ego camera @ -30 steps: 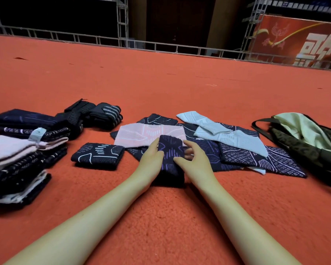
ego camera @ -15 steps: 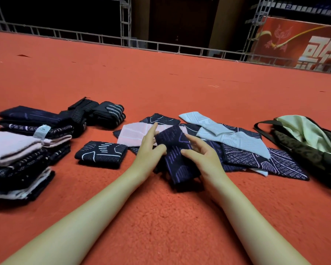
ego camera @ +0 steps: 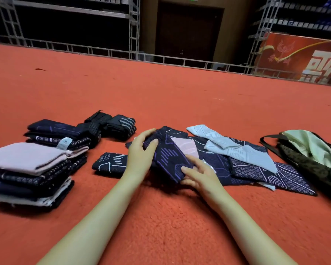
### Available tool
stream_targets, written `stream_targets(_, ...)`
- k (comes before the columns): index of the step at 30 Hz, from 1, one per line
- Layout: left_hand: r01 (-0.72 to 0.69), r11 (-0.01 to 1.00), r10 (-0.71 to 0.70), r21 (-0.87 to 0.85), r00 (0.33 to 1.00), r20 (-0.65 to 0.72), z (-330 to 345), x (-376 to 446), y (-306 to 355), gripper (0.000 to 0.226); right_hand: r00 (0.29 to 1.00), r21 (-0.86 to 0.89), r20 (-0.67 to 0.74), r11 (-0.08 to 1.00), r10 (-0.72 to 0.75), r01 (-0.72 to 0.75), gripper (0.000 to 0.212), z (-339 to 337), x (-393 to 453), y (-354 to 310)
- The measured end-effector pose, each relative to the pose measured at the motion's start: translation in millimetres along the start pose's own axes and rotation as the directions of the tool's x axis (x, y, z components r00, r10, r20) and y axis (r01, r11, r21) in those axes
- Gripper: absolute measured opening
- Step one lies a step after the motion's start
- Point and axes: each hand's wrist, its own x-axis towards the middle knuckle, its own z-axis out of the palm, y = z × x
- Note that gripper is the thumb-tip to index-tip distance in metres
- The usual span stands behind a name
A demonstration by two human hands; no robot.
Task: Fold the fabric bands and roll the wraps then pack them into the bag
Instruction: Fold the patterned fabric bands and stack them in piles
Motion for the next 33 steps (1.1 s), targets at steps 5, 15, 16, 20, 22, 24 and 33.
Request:
stream_targets(5, 0.016, 1.000, -0.010, 0.026, 0.973, -0.232, -37.1, 4.4, 2.6, 0.033, 0.998, -0.050, -0.053, 0.998, -0.039, 0.037, 0.043, 56.1, 22.4, -3.9)
stream_targets(15, 0.335, 0.857, -0.196, 0.391, 0.915, -0.353, -89.1, 6.2, -44.1, 0.043, 0.990, -0.344, -0.130, 0.933, 0.061, -0.103, 0.017, 129.5, 72.1, 20.8)
stream_targets(16, 0.351, 0.811, -0.201, 0.468, 0.919, -0.340, -89.5, 5.7, -46.5, 0.043, 0.991, -0.379, -0.126, 0.921, 0.044, -0.089, 0.018, 129.5, 72.9, 24.8)
stream_targets(20, 0.157, 0.681, -0.012, 0.715, 0.979, -0.203, -85.4, 6.0, -55.0, 0.041, 0.992, -0.563, -0.081, 0.826, -0.093, 0.031, 0.021, 120.6, 67.3, 25.1)
stream_targets(22, 0.049, 0.628, 0.065, 0.776, 0.991, -0.115, -81.4, 7.2, -53.6, 0.037, 0.971, -0.687, -0.054, 0.714, -0.234, 0.134, 0.022, 104.8, 64.8, 20.9)
stream_targets(24, -0.005, 0.605, 0.090, 0.796, 0.994, -0.062, -79.0, 7.6, -51.1, 0.034, 0.940, -0.761, -0.046, 0.621, -0.339, 0.186, 0.023, 79.7, 62.7, 18.0)
stream_targets(33, -0.260, 0.639, 0.112, 0.724, 0.963, 0.247, -62.4, 2.9, -50.4, 0.029, 0.922, -0.952, 0.045, 0.262, -0.385, 0.156, 0.024, -4.2, 73.8, 25.1)
